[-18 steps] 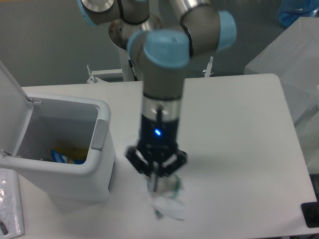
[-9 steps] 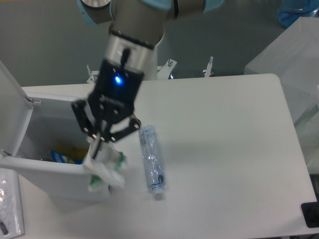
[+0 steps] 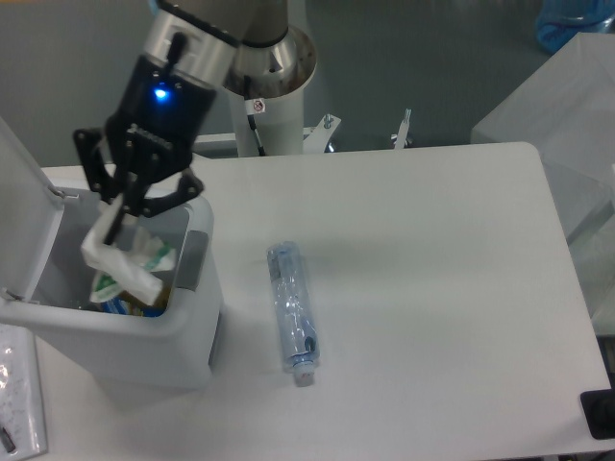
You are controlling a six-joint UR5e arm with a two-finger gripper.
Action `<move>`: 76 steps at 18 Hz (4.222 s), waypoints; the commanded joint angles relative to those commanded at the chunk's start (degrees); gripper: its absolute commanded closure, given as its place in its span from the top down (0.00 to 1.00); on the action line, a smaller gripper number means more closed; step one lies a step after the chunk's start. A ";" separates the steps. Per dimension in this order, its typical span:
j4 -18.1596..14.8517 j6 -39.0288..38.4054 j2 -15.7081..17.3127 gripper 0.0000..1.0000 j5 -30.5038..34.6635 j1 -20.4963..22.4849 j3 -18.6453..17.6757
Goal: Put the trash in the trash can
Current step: 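Lift the wrapper and carry it over the trash bin, then open the gripper to drop the wrapper into the bin, then move the gripper over the clear plastic bottle and lower it, then close the gripper around the bottle's cap end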
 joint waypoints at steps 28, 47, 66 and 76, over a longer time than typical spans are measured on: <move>0.27 6.33 -15.99 1.00 0.35 17.13 3.25; -23.63 6.50 -34.28 1.00 24.43 11.33 18.72; -29.79 5.80 -39.46 0.61 34.37 6.94 19.51; -29.88 5.27 -39.20 0.34 34.19 6.94 19.51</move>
